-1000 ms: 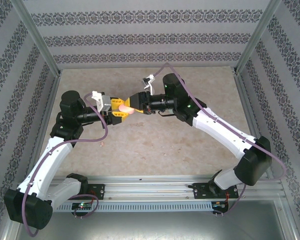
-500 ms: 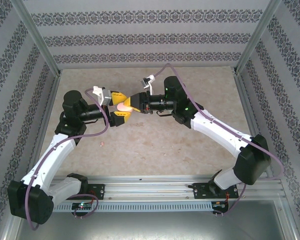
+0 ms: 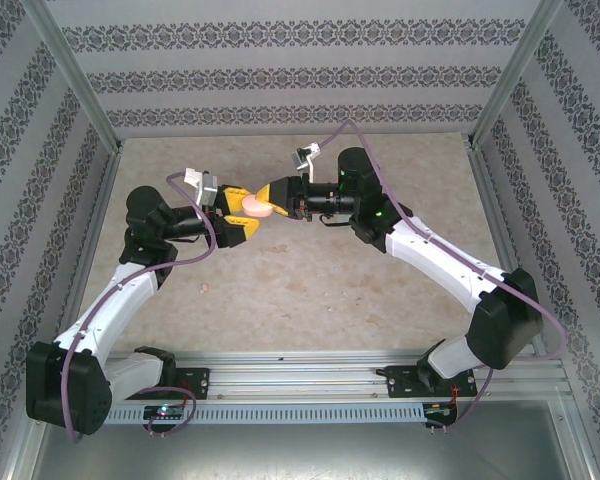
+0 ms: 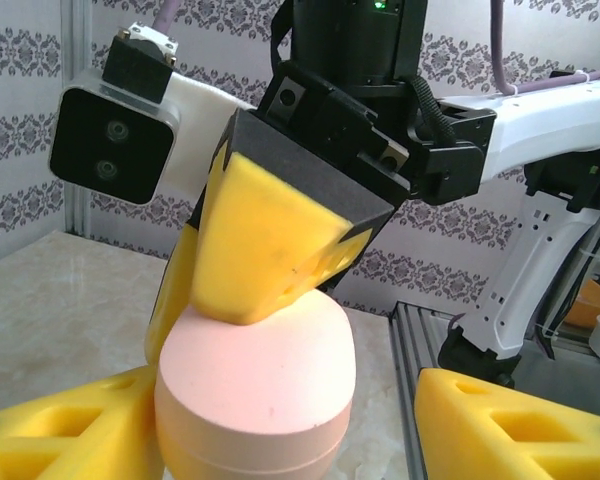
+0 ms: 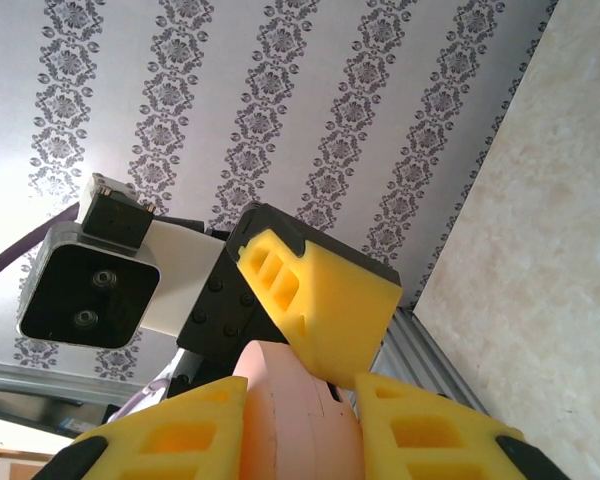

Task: Insert wireless bluetooth earbuds into charging case

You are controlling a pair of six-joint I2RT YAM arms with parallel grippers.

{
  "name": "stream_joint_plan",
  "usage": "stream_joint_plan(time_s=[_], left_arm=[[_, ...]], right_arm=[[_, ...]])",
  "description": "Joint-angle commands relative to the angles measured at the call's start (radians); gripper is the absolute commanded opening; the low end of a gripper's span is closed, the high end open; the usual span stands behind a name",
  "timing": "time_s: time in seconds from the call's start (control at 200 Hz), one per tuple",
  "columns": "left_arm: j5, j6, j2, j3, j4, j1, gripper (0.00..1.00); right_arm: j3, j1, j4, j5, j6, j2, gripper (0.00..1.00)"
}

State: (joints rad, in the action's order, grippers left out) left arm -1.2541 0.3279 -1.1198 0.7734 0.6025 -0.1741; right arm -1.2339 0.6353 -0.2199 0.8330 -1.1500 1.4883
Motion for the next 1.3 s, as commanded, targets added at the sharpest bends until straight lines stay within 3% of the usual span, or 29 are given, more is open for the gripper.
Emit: stream_joint_plan(time_s=[0.0, 0.525, 0.694, 1.039, 1.294], left_arm=[[-0.047, 0.030, -0.004, -0.003, 0.086, 0.012, 0.60], [-0.071, 0.025, -0.017, 0.002, 0.082, 0.012, 0.56], [-0.076, 0.026, -0.017, 0.006, 0.082, 0.013, 0.49], [-0.075, 0.011, -0.017, 0.006, 0.068, 0.012, 0.57], [-0.074, -0.014, -0.012, 0.017, 0.030, 0.012, 0.46]], right_arm=[[0.011, -0.003, -0.027, 0.031, -0.005, -0.015, 0.19], [0.004, -0.001, -0.036, 0.044, -0.019, -0.014, 0.19], [-0.001, 0.006, -0.043, 0.048, -0.027, -0.007, 0.19], [-0.013, 0.006, -0.042, 0.051, -0.028, -0.001, 0.19], [-0.018, 0.009, -0.039, 0.057, -0.031, 0.003, 0.19]])
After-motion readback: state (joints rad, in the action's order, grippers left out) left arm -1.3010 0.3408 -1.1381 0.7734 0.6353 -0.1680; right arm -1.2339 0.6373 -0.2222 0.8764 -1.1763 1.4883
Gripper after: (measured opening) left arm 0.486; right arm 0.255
